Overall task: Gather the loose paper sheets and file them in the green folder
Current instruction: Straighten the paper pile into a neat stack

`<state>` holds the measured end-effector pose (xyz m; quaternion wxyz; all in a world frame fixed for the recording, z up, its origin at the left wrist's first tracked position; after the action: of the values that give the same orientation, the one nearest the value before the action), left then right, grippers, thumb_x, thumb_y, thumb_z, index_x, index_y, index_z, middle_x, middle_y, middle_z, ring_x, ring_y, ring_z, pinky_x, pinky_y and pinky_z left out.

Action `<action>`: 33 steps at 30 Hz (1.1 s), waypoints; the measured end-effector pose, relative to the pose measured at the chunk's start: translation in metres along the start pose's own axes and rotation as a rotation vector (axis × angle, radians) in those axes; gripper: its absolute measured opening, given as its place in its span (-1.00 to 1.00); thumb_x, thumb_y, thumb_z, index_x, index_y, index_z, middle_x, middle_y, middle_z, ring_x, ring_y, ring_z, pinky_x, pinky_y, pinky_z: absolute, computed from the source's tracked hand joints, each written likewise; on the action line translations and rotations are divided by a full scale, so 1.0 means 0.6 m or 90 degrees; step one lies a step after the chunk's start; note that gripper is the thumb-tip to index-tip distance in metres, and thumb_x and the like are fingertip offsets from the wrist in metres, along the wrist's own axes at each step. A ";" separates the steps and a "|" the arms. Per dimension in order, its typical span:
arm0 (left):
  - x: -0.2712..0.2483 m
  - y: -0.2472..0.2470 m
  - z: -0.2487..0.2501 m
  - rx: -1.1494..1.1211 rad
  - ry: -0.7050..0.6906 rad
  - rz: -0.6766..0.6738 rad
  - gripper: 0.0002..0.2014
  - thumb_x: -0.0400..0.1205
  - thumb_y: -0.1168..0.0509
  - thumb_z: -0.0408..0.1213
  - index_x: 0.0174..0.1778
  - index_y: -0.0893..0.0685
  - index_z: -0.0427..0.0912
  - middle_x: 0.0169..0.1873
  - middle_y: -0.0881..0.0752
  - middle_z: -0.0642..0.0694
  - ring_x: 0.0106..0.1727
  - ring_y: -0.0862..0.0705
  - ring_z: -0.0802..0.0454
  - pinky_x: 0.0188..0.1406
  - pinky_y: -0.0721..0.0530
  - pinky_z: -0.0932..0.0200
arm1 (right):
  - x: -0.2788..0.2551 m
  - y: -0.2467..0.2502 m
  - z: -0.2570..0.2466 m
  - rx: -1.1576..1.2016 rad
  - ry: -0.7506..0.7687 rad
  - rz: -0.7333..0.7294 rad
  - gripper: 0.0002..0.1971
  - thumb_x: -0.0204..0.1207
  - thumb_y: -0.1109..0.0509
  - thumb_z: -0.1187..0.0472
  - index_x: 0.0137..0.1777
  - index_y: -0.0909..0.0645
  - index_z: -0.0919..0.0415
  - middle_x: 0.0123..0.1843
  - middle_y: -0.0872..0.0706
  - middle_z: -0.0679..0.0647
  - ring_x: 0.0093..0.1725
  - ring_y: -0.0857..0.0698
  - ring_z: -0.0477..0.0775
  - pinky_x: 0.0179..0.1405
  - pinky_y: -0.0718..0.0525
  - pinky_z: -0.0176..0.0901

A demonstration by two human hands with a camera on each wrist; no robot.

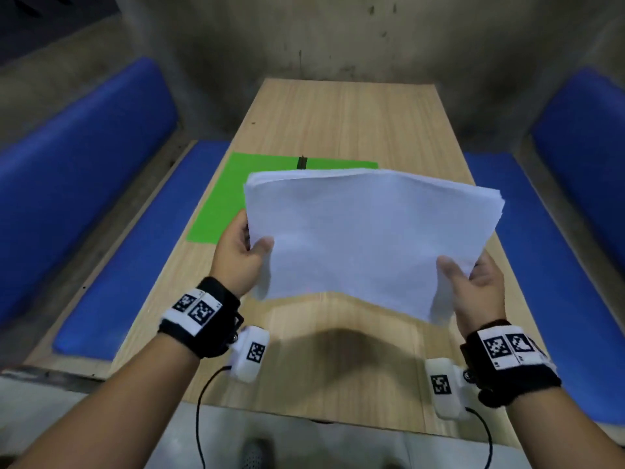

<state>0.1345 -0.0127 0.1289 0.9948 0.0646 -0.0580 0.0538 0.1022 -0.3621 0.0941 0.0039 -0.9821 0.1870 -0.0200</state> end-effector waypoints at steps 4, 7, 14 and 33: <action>-0.015 0.016 0.003 -0.006 -0.066 0.083 -0.57 0.53 -0.21 -0.47 0.33 -0.50 -0.13 0.20 -0.69 -0.16 0.24 -0.68 -0.09 0.18 -0.67 0.01 | -0.010 -0.001 -0.041 0.014 0.084 0.033 -0.71 0.55 -0.34 0.45 -0.09 -0.62 -0.03 -0.18 -0.82 -0.26 -0.15 -0.77 -0.30 -0.14 -0.72 -0.41; -0.038 0.019 -0.031 0.010 -0.063 0.119 -0.61 0.52 -0.25 -0.34 0.29 -0.48 -0.10 0.13 -0.68 -0.15 0.15 -0.68 -0.01 0.11 -0.65 0.00 | -0.023 -0.001 -0.007 -0.017 0.044 0.042 -0.71 0.52 -0.37 0.47 -0.12 -0.60 -0.01 -0.20 -0.78 -0.17 -0.22 -0.74 -0.34 -0.12 -0.71 -0.26; -0.084 0.011 -0.086 0.000 -0.021 0.178 -0.54 0.40 -0.34 0.03 0.18 -0.37 0.14 0.05 -0.56 0.05 0.06 -0.59 0.08 0.13 -0.58 0.12 | -0.052 -0.016 0.028 -0.009 0.006 0.013 -0.64 0.31 -0.60 0.16 0.04 -0.55 -0.08 0.12 -0.72 0.21 0.13 -0.72 0.22 0.14 -0.69 0.11; 0.014 0.019 -0.046 0.046 -0.030 0.314 -0.72 0.59 -0.35 -0.17 0.15 -0.47 -0.08 -0.15 -0.51 0.20 -0.14 -0.50 0.54 -0.20 -0.38 0.72 | 0.007 -0.004 0.001 0.007 0.009 0.211 -0.83 0.50 -0.39 0.09 -0.31 -0.54 -0.08 -0.23 -0.61 -0.16 -0.17 -0.56 -0.13 0.05 -0.58 -0.08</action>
<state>0.1447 0.0030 0.1042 0.9471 0.0854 -0.0930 0.2951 0.1071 -0.3613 0.0934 0.0112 -0.9377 0.3462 -0.0271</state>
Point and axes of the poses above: each hand's wrist, its own x-axis towards the middle knuckle, its own y-axis out of the back of the hand, z = x × y, the point moved 9 cm from there along x, towards the middle knuckle
